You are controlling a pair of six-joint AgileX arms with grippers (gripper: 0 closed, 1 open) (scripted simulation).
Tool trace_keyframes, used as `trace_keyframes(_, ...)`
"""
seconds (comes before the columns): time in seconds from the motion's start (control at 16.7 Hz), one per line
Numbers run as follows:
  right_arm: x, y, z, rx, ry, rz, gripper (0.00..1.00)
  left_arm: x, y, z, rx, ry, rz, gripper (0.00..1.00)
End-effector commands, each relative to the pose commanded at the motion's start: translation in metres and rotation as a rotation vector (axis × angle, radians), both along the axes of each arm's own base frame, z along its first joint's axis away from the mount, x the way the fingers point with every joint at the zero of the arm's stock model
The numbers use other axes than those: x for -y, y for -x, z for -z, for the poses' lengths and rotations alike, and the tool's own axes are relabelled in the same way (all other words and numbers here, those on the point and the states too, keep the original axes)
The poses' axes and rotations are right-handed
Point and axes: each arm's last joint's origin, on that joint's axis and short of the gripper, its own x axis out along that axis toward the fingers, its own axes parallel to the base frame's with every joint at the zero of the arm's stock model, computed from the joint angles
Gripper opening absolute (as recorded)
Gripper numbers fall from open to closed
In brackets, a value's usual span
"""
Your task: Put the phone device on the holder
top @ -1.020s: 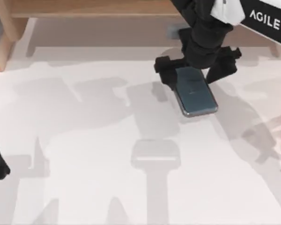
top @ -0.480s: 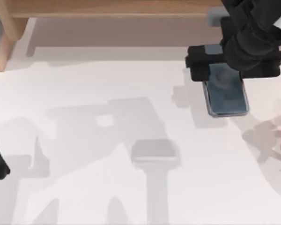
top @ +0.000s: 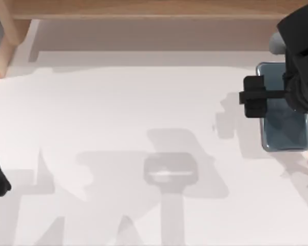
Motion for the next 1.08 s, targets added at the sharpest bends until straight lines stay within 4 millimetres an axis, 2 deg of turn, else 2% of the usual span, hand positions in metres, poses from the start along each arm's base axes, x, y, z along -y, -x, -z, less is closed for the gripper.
trace_keyframes(0.3,0.021,0.035,0.006,0.165,0.015,0.085,0.00,0.000,0.000,0.000,0.000,0.000,0.000,1.00)
trace_keyframes(0.78,0.058,0.081,0.027,0.585,0.104,0.389,0.00,0.000,0.000,0.000,0.000,0.000,0.000,1.00)
trace_keyframes(1.08,0.066,0.090,0.033,0.639,0.127,0.439,0.00,0.000,0.000,0.000,0.000,0.000,0.000,1.00)
